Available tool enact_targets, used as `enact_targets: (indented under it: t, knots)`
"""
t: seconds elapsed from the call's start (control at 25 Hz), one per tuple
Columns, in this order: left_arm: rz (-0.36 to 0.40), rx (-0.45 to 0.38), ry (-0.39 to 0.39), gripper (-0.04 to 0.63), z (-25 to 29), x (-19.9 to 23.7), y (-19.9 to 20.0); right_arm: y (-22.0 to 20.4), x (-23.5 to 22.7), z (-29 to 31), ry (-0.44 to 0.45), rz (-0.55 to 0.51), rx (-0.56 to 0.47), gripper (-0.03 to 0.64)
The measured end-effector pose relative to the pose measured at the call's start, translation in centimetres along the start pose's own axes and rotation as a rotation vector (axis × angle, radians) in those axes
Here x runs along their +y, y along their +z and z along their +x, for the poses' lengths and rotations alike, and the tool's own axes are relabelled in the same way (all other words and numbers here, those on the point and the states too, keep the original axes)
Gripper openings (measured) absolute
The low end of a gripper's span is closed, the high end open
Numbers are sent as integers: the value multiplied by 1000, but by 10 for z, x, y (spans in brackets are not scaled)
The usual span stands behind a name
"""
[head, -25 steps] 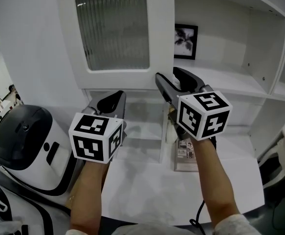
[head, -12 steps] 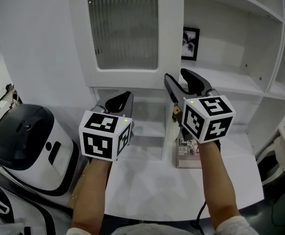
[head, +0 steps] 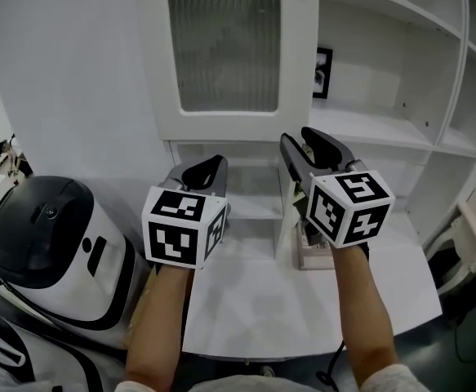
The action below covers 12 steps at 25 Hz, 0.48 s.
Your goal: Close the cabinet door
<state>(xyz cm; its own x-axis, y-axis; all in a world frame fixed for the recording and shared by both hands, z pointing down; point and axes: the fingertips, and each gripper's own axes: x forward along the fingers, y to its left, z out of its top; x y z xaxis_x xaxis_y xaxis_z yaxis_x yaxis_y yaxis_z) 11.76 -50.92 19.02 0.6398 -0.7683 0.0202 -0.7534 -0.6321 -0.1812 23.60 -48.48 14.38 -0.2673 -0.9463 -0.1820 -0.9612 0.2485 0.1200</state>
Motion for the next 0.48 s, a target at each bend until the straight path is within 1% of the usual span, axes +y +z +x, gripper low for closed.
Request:
enact_targets:
  t: [0.28,0.48]
  knots:
    - [-22,11,-11,0,-32,16,-10,-2,46,-14,-3,18,14,112]
    - [-35,-1,-23,0,-54,19,-13,-4,73,-27,-11,26,19,73]
